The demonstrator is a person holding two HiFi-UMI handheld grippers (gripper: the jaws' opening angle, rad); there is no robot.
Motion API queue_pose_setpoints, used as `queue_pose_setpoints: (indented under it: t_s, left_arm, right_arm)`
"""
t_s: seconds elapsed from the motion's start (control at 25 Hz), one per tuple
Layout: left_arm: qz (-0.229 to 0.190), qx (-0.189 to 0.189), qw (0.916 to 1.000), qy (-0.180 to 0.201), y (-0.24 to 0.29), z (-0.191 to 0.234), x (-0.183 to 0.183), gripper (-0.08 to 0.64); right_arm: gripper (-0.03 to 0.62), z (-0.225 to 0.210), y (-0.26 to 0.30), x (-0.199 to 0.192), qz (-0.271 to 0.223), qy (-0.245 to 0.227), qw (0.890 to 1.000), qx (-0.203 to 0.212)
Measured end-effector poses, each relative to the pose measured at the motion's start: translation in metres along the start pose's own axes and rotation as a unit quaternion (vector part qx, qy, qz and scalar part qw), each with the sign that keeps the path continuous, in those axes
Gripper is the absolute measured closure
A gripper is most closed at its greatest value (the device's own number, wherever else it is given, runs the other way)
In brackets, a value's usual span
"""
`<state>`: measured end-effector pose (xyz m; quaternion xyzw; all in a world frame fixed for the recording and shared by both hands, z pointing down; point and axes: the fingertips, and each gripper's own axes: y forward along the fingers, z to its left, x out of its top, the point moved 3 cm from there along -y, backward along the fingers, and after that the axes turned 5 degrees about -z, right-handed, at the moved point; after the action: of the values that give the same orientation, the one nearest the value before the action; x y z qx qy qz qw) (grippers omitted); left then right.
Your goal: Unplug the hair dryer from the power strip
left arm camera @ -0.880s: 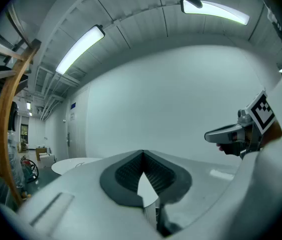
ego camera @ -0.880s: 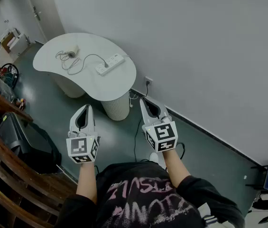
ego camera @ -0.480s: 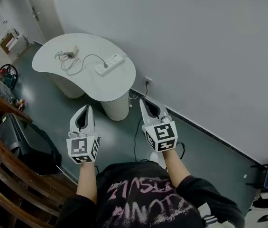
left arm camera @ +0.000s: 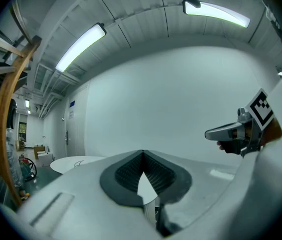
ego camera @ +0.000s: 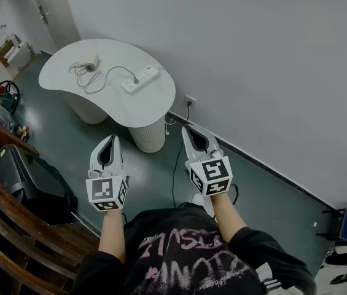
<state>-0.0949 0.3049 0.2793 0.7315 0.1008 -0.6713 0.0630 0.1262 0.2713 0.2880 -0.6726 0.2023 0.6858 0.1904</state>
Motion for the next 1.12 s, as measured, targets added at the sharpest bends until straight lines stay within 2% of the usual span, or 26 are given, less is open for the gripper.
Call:
queue_pose_setpoints:
  t_s: [0.52,1.12]
  left_arm:
    - [-0.001,-0.007,0.9998,-0.016,-0.031,0.020,-0.009,0.560]
    - [-0.002,-0.004,0.9999,-0.009,-0.015,0.045,-0.015,0.560]
  right_arm:
    - [0.583,0.045,-0.009,-0.012,0.027,-0.013,0.999,0.011]
    - [0.581,0.050,0.023,-0.012,0.020,-0.014,0.999,0.022]
